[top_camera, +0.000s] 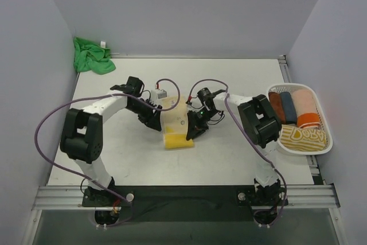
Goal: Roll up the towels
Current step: Roll the towel
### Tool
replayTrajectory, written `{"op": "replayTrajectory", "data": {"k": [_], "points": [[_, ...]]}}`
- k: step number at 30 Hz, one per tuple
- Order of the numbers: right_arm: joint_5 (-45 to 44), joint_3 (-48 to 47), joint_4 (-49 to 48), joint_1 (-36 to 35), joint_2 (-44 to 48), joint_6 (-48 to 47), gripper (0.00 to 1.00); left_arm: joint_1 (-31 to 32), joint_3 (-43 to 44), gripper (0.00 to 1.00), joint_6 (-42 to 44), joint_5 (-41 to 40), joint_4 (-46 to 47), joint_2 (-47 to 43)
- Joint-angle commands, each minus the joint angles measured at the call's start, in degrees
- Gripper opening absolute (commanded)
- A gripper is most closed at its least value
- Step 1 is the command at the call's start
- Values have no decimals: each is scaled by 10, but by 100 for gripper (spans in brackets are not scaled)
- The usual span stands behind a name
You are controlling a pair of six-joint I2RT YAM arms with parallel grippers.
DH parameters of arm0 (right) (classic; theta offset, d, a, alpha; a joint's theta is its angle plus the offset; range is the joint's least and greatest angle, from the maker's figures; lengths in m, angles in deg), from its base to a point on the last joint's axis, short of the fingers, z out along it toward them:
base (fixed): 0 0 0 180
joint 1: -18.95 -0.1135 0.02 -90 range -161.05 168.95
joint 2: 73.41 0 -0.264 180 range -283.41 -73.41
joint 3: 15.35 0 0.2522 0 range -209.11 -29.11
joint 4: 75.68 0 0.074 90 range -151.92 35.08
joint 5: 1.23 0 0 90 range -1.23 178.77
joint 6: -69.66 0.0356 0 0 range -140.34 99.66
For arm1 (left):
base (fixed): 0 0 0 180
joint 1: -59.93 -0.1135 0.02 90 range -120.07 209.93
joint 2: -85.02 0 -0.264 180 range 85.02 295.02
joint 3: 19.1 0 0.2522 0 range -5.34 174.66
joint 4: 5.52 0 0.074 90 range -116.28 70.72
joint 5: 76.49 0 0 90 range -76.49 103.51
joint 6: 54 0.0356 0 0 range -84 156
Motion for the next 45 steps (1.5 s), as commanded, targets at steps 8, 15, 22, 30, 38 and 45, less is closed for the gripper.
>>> {"op": "replayTrajectory", "data": {"k": [8, 15, 22, 30, 38, 45], "points": [[-41, -28, 40, -3, -33, 7, 0, 229, -142, 73, 105, -292, 189, -207], [-30, -29, 42, 3, -43, 12, 0, 325, -188, 71, 140, -376, 248, -195], [-21, -38, 43, 6, -49, 19, 0, 359, -212, 60, 136, -394, 277, -139], [-7, -26, 42, 22, -17, 9, 9, 332, -203, 19, 130, -311, 213, -89], [-65, -6, 46, 92, 137, -98, 48, 250, -83, 7, 158, -67, 7, 19], [-129, 112, 35, 108, 321, -223, 44, 200, 31, 7, 184, -1, -107, 148]]}}
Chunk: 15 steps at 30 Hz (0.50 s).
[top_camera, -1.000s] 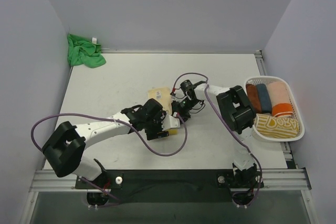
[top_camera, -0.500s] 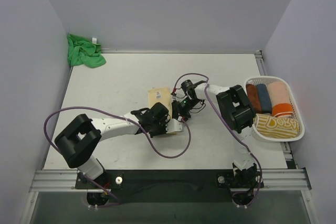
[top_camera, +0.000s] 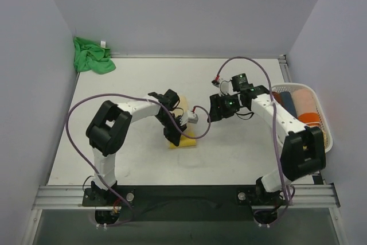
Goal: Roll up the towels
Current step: Roll the towel
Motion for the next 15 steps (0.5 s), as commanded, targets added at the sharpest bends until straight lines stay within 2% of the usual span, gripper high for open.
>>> {"op": "replayTrajectory", "data": {"k": [1, 7, 10, 11, 15], "points": [[-39, 63, 10, -8, 107, -81, 44, -13, 18, 7, 28, 60, -141, 88], [-44, 134, -20, -36, 248, -64, 45, -35, 106, 8, 83, 68, -234, 181], [-72, 139, -33, -89, 274, -91, 49, -43, 140, 9, 97, 67, -264, 216], [-80, 141, -35, -132, 274, -101, 50, -45, 147, 9, 99, 65, -271, 230], [-133, 152, -79, -204, 258, -158, 61, -49, 166, 11, 97, 52, -291, 257]]}}
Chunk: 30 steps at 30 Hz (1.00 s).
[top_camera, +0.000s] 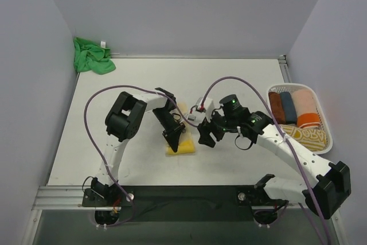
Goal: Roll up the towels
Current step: Roll the towel
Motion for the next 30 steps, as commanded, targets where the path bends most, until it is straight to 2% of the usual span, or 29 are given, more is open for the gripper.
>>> {"op": "replayTrajectory", "data": {"k": [1, 6, 11, 22, 28, 30], "points": [[-63, 11, -40, -56, -17, -91, 63, -4, -8, 11, 45, -107, -8, 57], [-92, -10, -62, -146, -83, -156, 63, -26, -6, 11, 27, -107, -8, 73], [-98, -16, -104, -202, -143, -195, 61, -42, 0, 12, 19, -108, -8, 80], [-89, -9, -231, -210, -267, -217, 57, -58, 6, 17, 33, -116, -9, 80], [-51, -14, -237, -210, -310, -222, 46, -68, 7, 17, 34, -103, -12, 81], [-44, -15, -230, -208, -325, -218, 40, -73, 6, 17, 34, -97, -13, 80]]}}
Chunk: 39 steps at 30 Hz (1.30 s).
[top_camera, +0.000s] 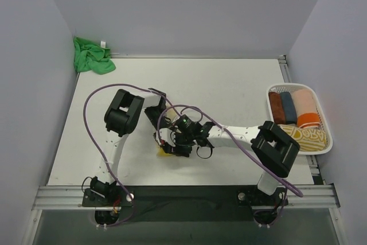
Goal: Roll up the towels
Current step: Roll the towel
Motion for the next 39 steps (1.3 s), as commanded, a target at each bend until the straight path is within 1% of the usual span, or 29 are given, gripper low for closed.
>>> {"op": "replayTrajectory", "data": {"k": [1, 4, 5, 6, 7, 8, 10, 11, 12, 13, 18, 19, 22, 23, 25, 26, 27, 28, 29, 30, 31, 32, 33, 35, 36, 38, 39], "points": [[41, -19, 4, 7, -21, -3, 38, -19, -1, 17, 44, -84, 103, 28], [70, -40, 41, 22, -39, 19, 22, -28, -6, 25, 36, -69, 102, 26], [90, -54, 50, 29, -44, 29, 13, -32, -10, 30, 34, -63, 102, 19], [104, -63, 75, 41, -57, 46, 10, -38, -19, 32, 33, -52, 102, 14], [127, -72, 86, 48, -63, 58, 4, -41, -24, 37, 33, -47, 102, 3], [141, -86, 106, 54, -76, 67, 1, -46, -29, 39, 34, -41, 103, -3], [165, -102, 128, 70, -89, 83, 0, -63, -47, 43, 26, -26, 109, -26], [188, -109, 149, 74, -101, 85, 0, -72, -52, 50, 25, -21, 110, -34], [199, -124, 161, 78, -108, 85, 0, -80, -56, 51, 21, -12, 112, -42], [209, -131, 172, 85, -114, 88, 0, -101, -59, 52, 16, -9, 112, -56], [257, -178, 215, 97, -161, 105, 0, -184, -41, 54, 4, 6, 114, -102], [260, -184, 219, 99, -168, 111, 0, -213, -35, 55, -4, 10, 116, -120], [288, -204, 229, 106, -190, 128, 0, -267, -27, 55, -24, 21, 132, -160], [296, -211, 235, 112, -203, 133, 0, -294, -30, 55, -28, 19, 147, -173], [323, -235, 248, 118, -221, 140, 0, -321, -41, 55, -45, 16, 171, -220], [331, -247, 268, 124, -243, 148, 0, -345, -59, 56, -48, 15, 185, -239], [341, -257, 277, 127, -254, 151, 0, -353, -75, 57, -56, 9, 220, -261], [355, -267, 284, 130, -265, 156, 0, -359, -90, 57, -55, 1, 239, -305], [364, -281, 292, 135, -285, 163, 0, -358, -106, 58, -50, -19, 270, -328], [369, -288, 296, 140, -293, 166, 0, -353, -145, 59, -41, -28, 283, -352], [375, -294, 299, 144, -302, 169, 0, -347, -163, 59, -23, -38, 298, -397], [386, -304, 300, 146, -317, 173, 0, -340, -186, 60, -13, -58, 312, -419], [393, -309, 301, 154, -325, 180, 0, -318, -223, 60, 10, -66, 335, -461], [412, -324, 306, 160, -345, 187, 0, -289, -265, 61, 31, -96, 379, -500], [413, -330, 306, 165, -353, 192, 0, -255, -305, 61, 45, -104, 398, -539], [416, -344, 314, 168, -371, 198, 0, -225, -338, 65, 66, -115, 442, -574], [417, -356, 319, 170, -383, 205, 0, -190, -371, 66, 84, -122, 456, -604]]}}
